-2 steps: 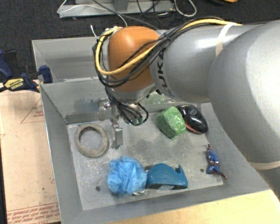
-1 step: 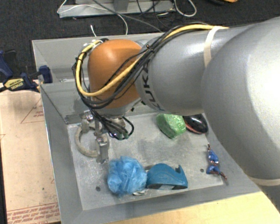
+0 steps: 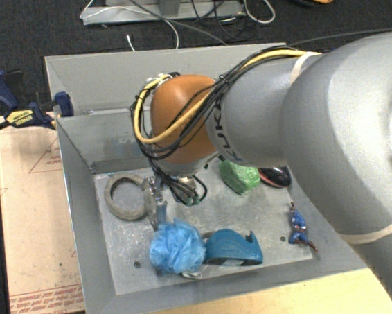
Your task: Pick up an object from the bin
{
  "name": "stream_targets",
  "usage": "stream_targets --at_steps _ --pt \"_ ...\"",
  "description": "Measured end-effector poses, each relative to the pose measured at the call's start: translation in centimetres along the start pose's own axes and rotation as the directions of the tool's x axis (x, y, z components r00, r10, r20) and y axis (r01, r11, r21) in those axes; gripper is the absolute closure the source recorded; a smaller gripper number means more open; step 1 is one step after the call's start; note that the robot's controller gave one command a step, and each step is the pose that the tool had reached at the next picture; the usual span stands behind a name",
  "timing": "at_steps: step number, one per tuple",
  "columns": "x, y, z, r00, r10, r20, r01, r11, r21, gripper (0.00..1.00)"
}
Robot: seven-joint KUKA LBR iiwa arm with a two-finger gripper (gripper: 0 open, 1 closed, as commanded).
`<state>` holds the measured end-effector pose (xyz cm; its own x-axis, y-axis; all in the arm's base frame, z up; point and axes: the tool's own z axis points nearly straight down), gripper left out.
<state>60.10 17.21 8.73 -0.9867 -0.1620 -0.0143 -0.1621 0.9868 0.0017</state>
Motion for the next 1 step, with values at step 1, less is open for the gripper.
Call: stream_targets --at_steps 1 --pt "0.0 0.0 0.0 1.0 0.0 0.0 0.0 1.0 0.0 1.0"
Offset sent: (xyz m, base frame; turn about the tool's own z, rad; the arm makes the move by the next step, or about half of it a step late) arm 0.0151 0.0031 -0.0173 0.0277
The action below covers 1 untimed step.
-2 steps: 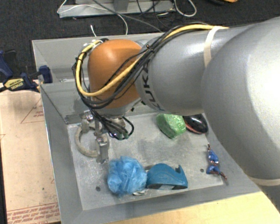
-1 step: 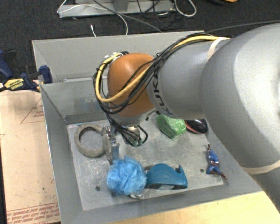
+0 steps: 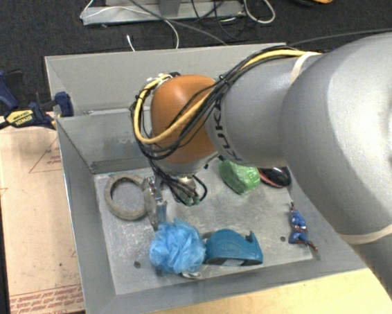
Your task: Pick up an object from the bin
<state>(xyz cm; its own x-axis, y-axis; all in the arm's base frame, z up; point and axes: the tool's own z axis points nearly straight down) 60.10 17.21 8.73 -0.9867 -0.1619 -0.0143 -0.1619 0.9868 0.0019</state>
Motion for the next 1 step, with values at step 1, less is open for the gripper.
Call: stream_targets --at_steps 1 --pt "-0.56 0.04 0.42 1.0 0.007 0.002 -0.007 1.0 -0.001 1.0"
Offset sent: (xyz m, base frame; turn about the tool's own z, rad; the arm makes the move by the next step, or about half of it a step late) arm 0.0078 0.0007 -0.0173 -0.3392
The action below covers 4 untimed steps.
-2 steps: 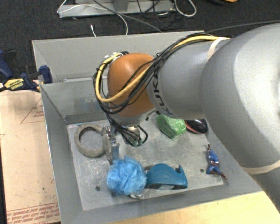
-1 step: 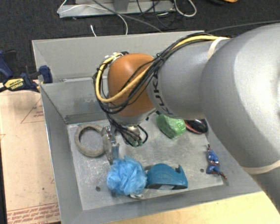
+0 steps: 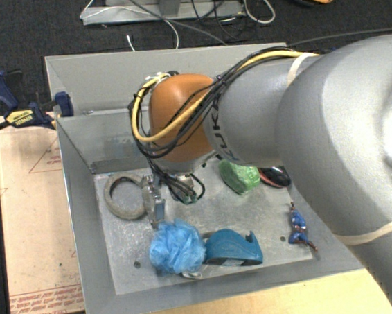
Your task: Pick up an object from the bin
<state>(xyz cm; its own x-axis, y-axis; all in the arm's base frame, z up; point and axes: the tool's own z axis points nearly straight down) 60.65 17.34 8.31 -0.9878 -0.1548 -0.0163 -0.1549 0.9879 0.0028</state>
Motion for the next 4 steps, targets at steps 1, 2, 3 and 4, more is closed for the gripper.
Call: stream_targets --at_steps 1,2,3,4 --pt "-0.7 0.0 0.6 0.945 -0.328 0.017 0.328 0.945 0.003 1.0" --pt "-1.1 0.9 0.1 1.0 -0.012 0.002 0.012 1.0 -0.001 1.0" --pt "-2.3 0.6 1.0 0.957 -0.29 0.018 0.29 0.957 0.0 1.0" --pt "-2.4 0.7 -8.2 0.996 -0.093 0.01 0.093 0.996 -0.003 1.0"
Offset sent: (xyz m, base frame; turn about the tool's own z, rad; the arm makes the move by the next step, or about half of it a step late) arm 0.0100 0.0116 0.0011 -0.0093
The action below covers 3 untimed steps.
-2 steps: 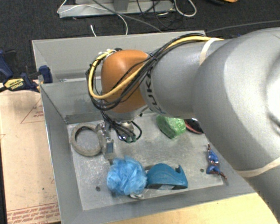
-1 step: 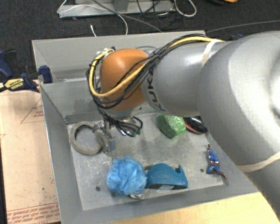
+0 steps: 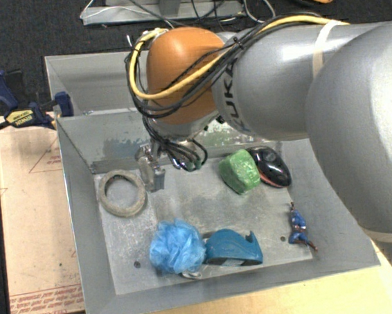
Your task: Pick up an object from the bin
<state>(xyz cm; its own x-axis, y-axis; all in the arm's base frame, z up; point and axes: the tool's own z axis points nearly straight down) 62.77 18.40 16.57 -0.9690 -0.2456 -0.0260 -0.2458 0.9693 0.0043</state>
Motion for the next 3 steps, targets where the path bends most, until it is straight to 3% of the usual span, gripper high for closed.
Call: stream_targets --at_steps 1,2,3 --pt "0.87 0.17 9.11 0.987 -0.161 0.008 0.161 0.987 -0.001 0.0" --pt "0.99 0.16 9.46 0.987 -0.162 0.008 0.162 0.987 -0.002 1.0" --pt "0.99 0.16 9.46 0.987 -0.162 0.008 0.162 0.987 -0.002 1.0"
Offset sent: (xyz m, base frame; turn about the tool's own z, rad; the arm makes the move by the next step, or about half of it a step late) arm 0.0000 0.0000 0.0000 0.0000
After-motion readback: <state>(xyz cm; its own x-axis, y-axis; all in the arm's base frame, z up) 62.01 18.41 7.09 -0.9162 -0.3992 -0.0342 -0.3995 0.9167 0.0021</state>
